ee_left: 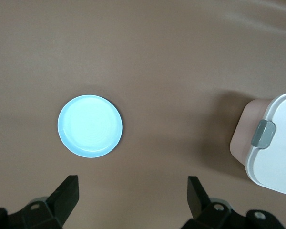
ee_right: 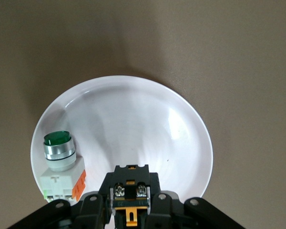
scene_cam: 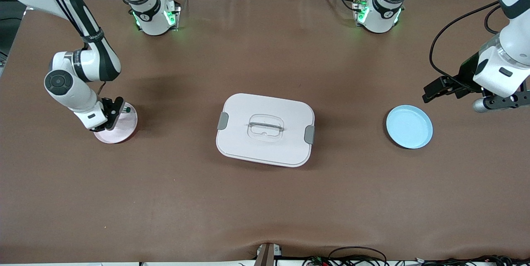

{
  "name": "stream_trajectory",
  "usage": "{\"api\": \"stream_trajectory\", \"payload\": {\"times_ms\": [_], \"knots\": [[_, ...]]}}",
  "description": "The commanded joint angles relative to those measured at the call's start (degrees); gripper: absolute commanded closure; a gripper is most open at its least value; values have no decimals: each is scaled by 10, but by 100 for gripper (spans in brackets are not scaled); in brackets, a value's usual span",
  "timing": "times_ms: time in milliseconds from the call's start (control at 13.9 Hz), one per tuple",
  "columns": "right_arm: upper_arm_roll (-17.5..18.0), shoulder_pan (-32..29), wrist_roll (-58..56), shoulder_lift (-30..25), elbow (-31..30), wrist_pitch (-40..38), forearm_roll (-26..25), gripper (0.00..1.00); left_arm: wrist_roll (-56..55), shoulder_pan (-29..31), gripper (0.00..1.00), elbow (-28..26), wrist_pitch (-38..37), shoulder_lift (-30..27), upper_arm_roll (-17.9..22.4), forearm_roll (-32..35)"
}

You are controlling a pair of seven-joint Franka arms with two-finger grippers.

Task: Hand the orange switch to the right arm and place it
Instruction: 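Lower the switch onto the white plate and open the right gripper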

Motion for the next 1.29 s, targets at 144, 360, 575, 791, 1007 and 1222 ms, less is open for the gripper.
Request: {"api": "stream_trajectory", "payload": {"times_ms": [144,360,575,791,1007,1222], "knots": [[2,5,-2,9,-1,5,-15,100,4,-5,0,7,-9,2,8,13],[3,6,-2,22,12,7,-21,100,18,-1,0,12,-9,1,8,13],[3,6,-2,32,15,18,-23,100,58,1,0,11,-9,1,9,13],[3,6,-1,49,17,41,-23,100,100,26,0,11,-10,-15,9,13],[3,6,-1,55,21,41,-26,100,106,25,0,10,-42,-34,8,12],[3,5,8,55,21,40,-26,100,107,27,0,-3,-51,-53,7,12]]}}
